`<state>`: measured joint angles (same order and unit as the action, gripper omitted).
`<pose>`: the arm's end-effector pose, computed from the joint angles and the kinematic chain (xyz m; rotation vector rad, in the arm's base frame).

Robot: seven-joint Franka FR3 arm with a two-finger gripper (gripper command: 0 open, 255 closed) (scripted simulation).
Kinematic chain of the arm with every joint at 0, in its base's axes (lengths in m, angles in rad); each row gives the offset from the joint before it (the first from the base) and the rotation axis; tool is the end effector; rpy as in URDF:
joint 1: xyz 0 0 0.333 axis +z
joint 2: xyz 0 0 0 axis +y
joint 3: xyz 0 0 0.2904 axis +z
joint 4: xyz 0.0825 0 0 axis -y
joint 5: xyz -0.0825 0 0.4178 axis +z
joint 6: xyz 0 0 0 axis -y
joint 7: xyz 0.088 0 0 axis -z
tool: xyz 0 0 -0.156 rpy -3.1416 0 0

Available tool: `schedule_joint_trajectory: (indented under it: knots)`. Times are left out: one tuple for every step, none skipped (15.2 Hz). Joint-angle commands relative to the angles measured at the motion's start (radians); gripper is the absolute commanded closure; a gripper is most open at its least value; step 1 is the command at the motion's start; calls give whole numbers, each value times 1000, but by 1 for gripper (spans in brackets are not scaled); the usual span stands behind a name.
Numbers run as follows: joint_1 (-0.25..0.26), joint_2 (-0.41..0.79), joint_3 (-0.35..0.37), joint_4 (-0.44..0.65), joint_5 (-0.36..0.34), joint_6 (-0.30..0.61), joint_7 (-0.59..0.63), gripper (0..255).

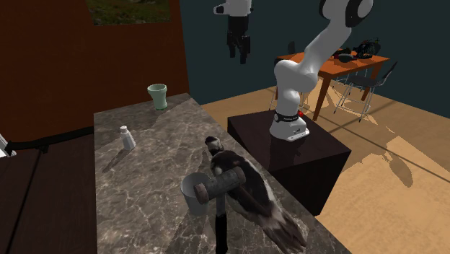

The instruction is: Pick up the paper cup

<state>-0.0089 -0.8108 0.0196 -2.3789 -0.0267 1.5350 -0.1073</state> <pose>0.3467 0.0000 0.5177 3.0972 0.1723 -0.0547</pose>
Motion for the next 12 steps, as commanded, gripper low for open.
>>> schedule_joint_trajectory:
  knots:
    - [0, 0, 0, 0, 0, 0, 0, 0]
    - [6, 15, 19, -6, 12, 23, 19, 0]
    - [13, 32, 38, -11, 23, 46, 39, 0]
    - [19, 50, 56, -15, 33, 69, 58, 0]
    - [25, 69, 75, -18, 43, 92, 77, 0]
    - [31, 89, 94, -19, 52, 115, 96, 0]
    - [36, 111, 112, -19, 61, 138, 115, 0]
    - [41, 134, 131, -17, 68, 161, 134, 0]
    - [46, 158, 150, -14, 75, 184, 153, 0]
    - [50, 183, 168, -10, 81, 207, 172, 0]
    - [54, 209, 187, -5, 85, 229, 191, 0]
    - [57, 237, 205, 2, 89, 252, 211, 0]
